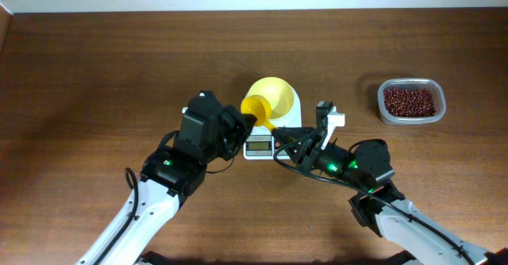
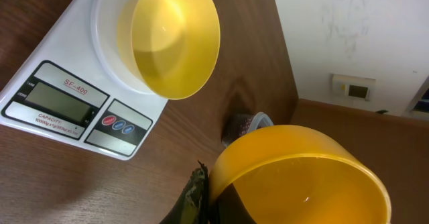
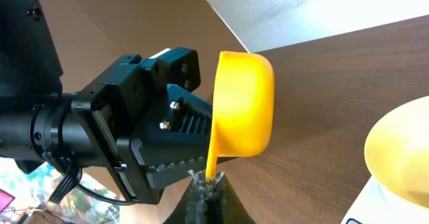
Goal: Scoop item into bowl and weigh 50g on scale
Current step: 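Grasp the scoop handle with the right gripper from the left gripper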
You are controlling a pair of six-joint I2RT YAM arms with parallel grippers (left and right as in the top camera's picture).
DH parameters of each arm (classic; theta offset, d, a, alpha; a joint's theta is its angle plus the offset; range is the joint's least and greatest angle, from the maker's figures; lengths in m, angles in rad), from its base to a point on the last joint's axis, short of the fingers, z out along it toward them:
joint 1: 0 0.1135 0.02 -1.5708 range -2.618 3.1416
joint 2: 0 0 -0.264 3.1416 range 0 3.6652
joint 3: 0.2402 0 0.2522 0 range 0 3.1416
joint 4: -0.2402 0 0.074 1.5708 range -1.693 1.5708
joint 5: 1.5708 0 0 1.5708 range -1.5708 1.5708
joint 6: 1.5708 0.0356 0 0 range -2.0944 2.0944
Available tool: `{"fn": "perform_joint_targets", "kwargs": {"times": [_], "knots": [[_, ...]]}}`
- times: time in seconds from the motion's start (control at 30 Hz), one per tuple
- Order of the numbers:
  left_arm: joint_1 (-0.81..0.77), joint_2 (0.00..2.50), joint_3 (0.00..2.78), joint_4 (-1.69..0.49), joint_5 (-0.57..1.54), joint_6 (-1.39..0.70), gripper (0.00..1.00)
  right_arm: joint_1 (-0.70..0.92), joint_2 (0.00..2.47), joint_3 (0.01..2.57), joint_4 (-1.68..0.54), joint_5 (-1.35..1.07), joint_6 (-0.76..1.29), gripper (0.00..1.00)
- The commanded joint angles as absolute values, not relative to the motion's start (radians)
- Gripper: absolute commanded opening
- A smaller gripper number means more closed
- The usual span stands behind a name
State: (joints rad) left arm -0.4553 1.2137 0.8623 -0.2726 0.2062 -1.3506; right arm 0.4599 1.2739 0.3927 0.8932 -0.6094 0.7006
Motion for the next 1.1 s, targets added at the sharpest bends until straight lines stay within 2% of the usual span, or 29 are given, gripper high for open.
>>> {"fn": "perform_joint_targets", "kwargs": {"times": [0.0, 0.13, 0.3, 0.6, 0.73, 0.83, 0.93, 1.07], "knots": [[-0.458, 1.213, 0.878, -0.284, 0.195, -1.331, 0.01, 0.471, 1.270, 0.412, 0.912, -0.646, 0.696, 0.04], [-0.458, 1.213, 0.878, -0.297, 0.195, -1.331, 0.04, 0.471, 1.270, 0.412, 0.913, -0.646, 0.696, 0.04], [-0.458, 1.213, 0.878, -0.301, 0.195, -1.331, 0.01, 0.471, 1.270, 0.412, 0.913, -0.646, 0.696, 0.04], [-0.458, 1.213, 0.878, -0.300, 0.195, -1.331, 0.00, 0.471, 1.270, 0.412, 0.913, -0.646, 0.696, 0.10], [-0.458, 1.213, 0.878, -0.301, 0.195, -1.331, 0.01, 0.471, 1.270, 0.412, 0.913, -0.646, 0.696, 0.04], [-0.458, 1.213, 0.878, -0.303, 0.196, -1.331, 0.01, 0.471, 1.270, 0.412, 0.913, -0.643, 0.696, 0.04], [-0.458, 1.213, 0.878, -0.316, 0.196, -1.331, 0.06, 0.471, 1.270, 0.412, 0.913, -0.642, 0.696, 0.04], [-0.458, 1.213, 0.878, -0.316, 0.196, -1.331, 0.05, 0.471, 1.270, 0.412, 0.913, -0.642, 0.696, 0.04]]}}
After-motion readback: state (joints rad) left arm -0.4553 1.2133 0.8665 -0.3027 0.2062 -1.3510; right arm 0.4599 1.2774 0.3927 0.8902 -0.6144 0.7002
